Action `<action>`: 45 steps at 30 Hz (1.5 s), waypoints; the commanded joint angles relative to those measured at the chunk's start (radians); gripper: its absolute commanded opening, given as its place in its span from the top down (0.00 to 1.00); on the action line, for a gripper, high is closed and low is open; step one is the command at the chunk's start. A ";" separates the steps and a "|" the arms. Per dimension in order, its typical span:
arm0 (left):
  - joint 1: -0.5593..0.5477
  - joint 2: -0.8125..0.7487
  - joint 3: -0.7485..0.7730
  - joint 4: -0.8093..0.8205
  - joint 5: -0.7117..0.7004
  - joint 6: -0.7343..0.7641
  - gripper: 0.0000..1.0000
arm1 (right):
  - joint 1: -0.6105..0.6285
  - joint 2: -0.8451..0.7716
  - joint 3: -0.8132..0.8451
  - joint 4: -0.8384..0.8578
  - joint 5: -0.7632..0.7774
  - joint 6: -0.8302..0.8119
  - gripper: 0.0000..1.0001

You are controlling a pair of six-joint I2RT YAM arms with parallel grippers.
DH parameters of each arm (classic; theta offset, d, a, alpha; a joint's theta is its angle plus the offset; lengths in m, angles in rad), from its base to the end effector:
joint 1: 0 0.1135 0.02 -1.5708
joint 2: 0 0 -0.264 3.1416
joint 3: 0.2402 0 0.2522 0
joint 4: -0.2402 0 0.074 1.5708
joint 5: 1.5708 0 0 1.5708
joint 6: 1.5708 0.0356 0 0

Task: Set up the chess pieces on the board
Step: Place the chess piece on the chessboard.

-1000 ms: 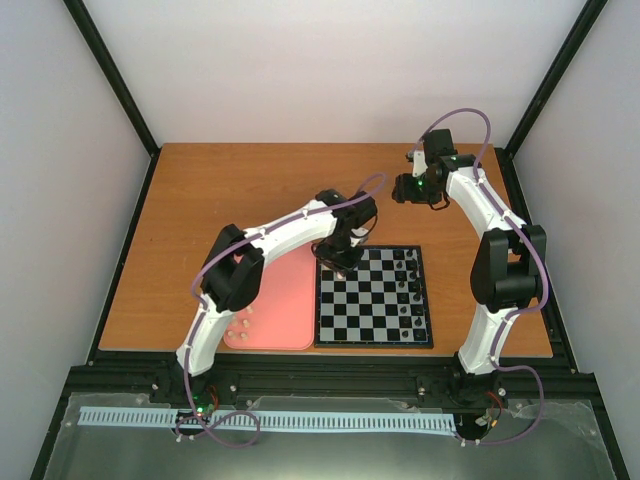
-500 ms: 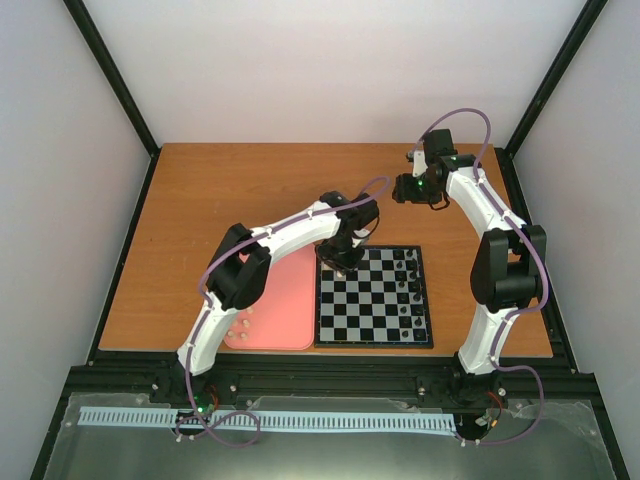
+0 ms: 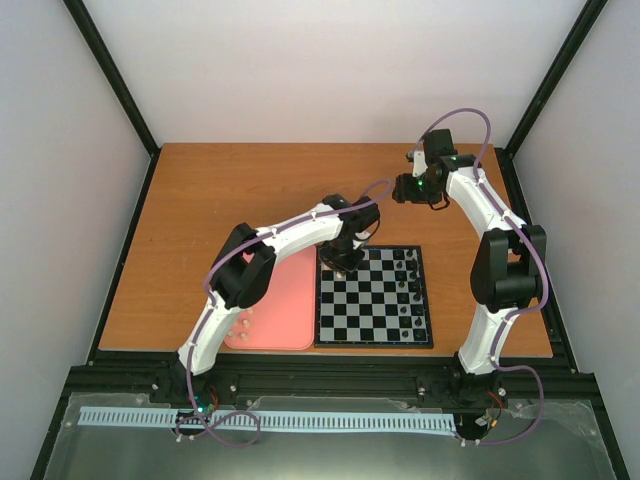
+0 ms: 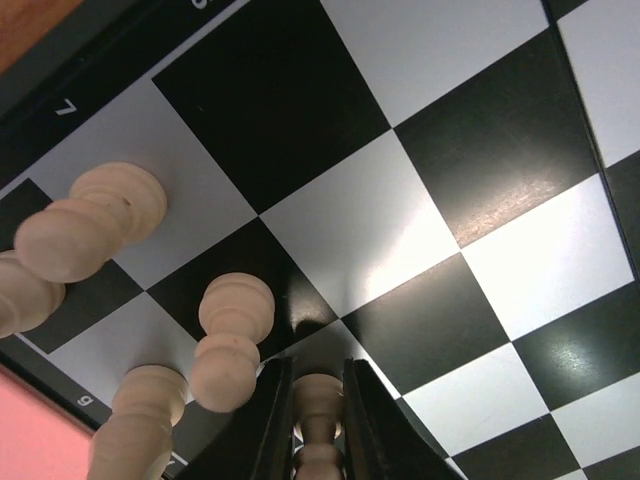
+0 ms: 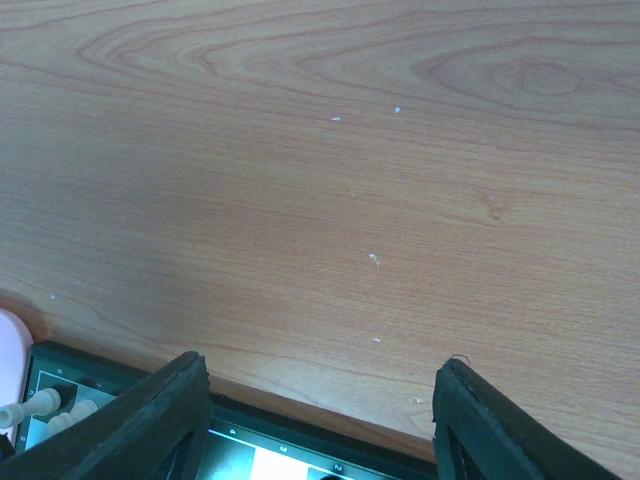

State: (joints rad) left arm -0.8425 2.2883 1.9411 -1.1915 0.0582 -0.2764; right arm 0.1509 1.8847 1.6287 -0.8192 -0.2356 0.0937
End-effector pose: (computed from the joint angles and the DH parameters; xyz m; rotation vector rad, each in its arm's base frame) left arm 0.2965 -0.3356 0.1760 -0.8773 -3.0110 0.1041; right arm 0.3995 0.0691 0.2651 -0.1552 2.6483 0.3933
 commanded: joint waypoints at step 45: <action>0.013 -0.153 0.142 -0.091 0.060 0.027 0.56 | -0.008 0.000 0.017 0.002 -0.001 -0.005 0.38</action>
State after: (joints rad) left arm -0.8314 2.2177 1.9877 -1.2339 0.0738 -0.2573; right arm 0.1509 1.8847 1.6287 -0.8192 -0.2367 0.0937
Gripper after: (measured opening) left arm 0.439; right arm 0.616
